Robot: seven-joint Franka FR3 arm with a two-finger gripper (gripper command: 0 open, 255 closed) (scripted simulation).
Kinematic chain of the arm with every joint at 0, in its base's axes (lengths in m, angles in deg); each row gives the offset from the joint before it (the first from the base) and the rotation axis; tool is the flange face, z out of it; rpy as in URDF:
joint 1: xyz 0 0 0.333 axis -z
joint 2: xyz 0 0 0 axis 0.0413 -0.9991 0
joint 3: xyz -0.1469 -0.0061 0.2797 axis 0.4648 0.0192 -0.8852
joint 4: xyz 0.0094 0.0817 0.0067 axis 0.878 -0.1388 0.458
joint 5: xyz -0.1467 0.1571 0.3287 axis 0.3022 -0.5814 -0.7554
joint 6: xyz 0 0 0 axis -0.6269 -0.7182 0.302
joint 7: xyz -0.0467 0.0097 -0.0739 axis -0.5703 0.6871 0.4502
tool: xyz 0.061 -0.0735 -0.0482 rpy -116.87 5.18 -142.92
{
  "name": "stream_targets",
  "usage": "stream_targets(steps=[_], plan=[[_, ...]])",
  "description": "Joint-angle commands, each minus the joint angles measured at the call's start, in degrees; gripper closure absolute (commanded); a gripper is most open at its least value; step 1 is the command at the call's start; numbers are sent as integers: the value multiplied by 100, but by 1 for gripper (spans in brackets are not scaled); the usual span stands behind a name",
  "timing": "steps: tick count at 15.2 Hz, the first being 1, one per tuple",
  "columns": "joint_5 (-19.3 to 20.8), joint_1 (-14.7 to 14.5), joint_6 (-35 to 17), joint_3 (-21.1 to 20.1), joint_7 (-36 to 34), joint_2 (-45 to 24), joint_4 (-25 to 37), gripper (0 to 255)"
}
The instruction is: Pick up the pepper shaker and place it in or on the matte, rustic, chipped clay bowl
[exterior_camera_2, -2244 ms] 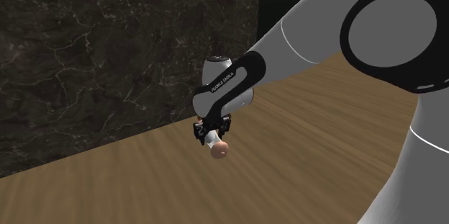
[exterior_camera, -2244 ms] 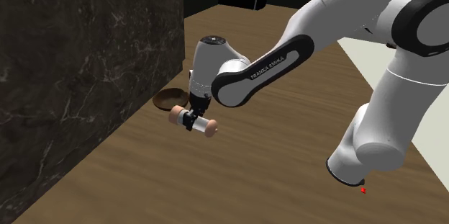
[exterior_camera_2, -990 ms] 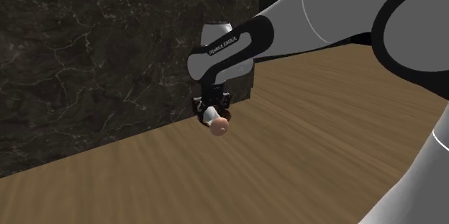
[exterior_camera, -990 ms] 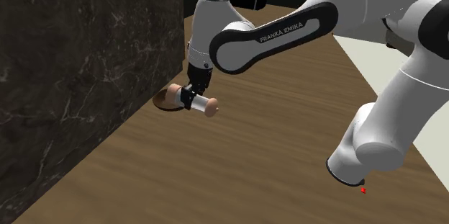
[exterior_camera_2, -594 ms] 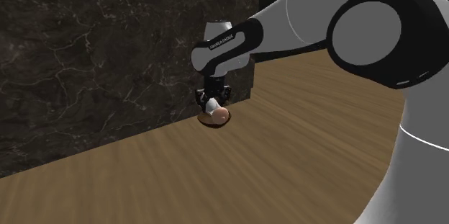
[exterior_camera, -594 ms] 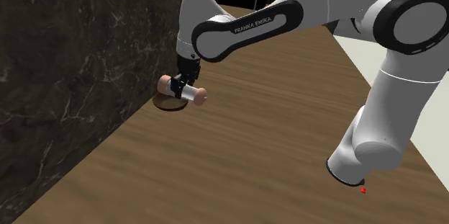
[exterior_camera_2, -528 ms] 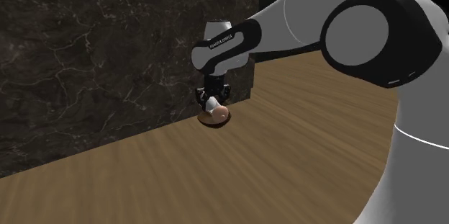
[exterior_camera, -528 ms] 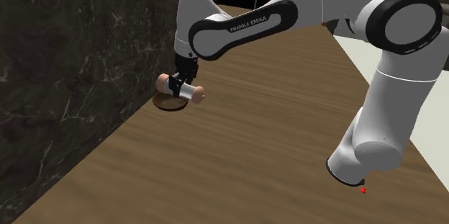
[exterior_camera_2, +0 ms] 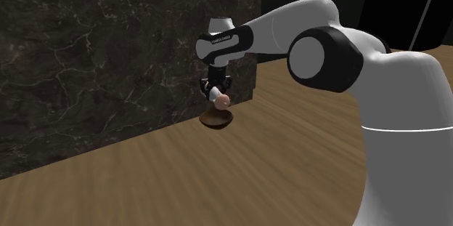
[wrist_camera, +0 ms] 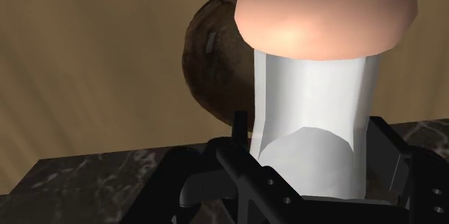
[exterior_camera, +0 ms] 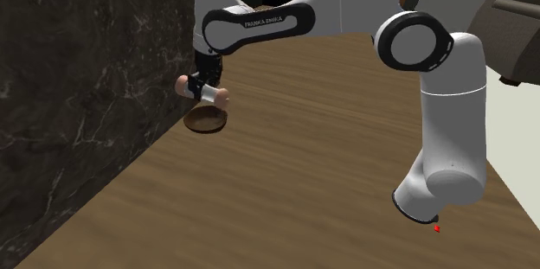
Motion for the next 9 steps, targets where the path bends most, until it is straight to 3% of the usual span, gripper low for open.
stream_targets(steps=[1,9], plan=[[27,3,21,26,50,-189,209,255],[79,13,-521,56,14,-323,-204,255]])
